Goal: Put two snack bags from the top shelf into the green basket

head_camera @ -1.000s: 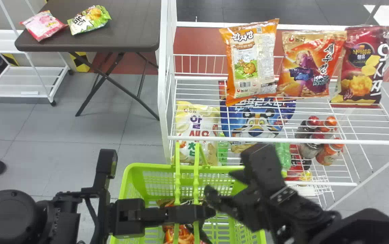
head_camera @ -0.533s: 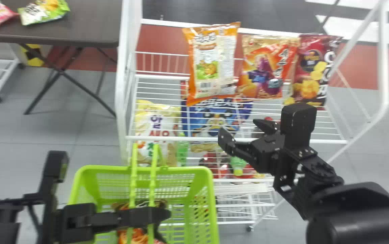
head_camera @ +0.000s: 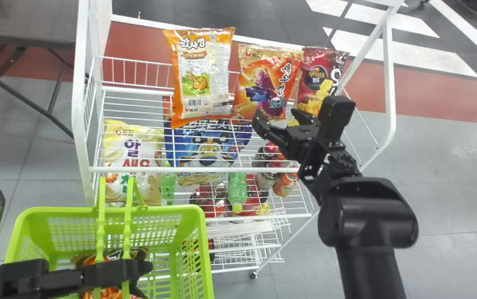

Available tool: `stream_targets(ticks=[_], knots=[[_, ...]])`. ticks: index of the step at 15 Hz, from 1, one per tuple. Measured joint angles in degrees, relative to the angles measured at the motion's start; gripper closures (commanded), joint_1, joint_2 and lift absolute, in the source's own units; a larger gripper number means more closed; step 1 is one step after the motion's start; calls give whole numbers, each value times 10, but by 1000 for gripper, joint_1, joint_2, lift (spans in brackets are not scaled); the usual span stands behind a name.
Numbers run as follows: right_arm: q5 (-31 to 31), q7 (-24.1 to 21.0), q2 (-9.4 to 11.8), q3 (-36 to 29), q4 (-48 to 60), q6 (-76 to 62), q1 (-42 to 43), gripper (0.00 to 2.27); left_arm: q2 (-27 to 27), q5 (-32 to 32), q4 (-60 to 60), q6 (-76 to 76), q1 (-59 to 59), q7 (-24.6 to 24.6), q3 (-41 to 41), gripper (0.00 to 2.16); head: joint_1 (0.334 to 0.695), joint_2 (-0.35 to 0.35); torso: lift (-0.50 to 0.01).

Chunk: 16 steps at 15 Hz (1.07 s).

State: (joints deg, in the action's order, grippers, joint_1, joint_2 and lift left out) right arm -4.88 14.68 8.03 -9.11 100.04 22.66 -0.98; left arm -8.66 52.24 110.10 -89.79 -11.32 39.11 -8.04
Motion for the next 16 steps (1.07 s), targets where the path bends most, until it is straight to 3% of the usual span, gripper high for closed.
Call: stream_targets(ticks=[13, 15, 16], knots=[[69, 15, 28, 49, -332, -95, 228, 134, -7, -1, -23, 0, 36, -2, 20, 2148, 695, -321, -1], [76, 14, 29, 61, -389, -128, 255, 221, -8, 0, -23, 0, 36, 0, 18, 2148, 695, -313, -1], [77, 14, 29, 65, -406, -139, 264, 475, -9, 0, -23, 0, 36, 1, 17, 2148, 695, -310, -1]])
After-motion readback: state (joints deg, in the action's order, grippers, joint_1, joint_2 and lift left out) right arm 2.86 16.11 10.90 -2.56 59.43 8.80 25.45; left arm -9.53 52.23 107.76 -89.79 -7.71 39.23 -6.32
